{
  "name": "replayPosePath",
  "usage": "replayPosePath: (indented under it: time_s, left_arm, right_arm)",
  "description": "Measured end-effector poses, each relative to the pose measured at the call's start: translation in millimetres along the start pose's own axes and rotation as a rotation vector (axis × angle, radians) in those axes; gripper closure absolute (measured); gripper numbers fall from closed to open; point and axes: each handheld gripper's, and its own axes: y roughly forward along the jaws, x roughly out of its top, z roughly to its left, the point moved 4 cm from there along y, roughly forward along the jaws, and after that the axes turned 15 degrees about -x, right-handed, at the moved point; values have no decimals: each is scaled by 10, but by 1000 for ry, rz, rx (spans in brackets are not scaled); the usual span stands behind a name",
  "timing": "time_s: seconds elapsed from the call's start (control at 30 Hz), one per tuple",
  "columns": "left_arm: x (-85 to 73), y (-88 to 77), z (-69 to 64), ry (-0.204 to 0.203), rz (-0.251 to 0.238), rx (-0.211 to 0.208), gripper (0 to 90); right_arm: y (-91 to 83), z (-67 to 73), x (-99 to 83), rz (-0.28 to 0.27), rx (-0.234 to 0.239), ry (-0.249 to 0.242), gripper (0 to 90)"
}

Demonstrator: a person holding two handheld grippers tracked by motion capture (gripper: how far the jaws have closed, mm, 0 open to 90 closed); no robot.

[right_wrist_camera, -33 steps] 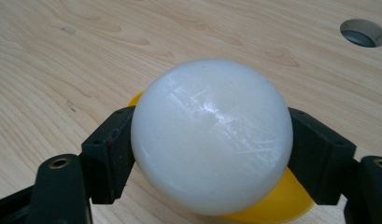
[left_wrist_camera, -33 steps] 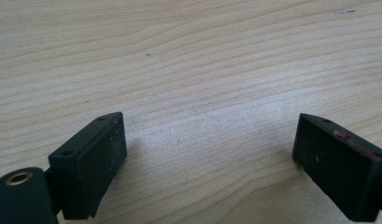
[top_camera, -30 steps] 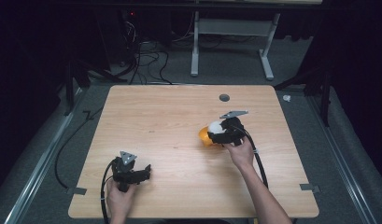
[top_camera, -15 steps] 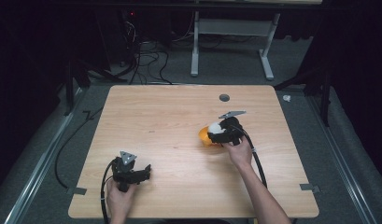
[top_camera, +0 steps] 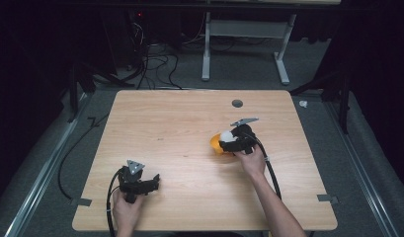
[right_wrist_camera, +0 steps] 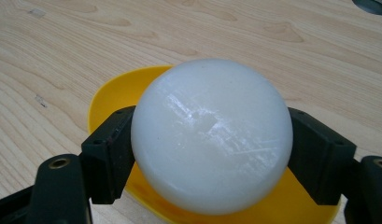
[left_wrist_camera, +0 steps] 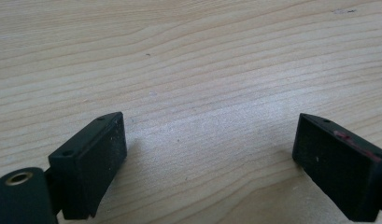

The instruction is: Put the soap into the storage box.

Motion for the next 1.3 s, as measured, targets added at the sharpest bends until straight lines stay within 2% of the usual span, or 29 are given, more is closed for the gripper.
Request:
replayPosePath:
  time_s: [0.33,0.37,0.57,1.3]
  left_arm:
    - [0,0,0,0,0,0,102]
    - [0,0,0,0,0,0,102]
    - [0,0,0,0,0,0,102]
    - [0,0,0,0,0,0,102]
  right_arm:
    - [45,-3,-25,29,1,20,238]
    - [28,-13,-10,9,4,25,239]
    - [-53,-62,30,-32,21,53,257]
    - [-273,-179,-6,-95,17,77,270]
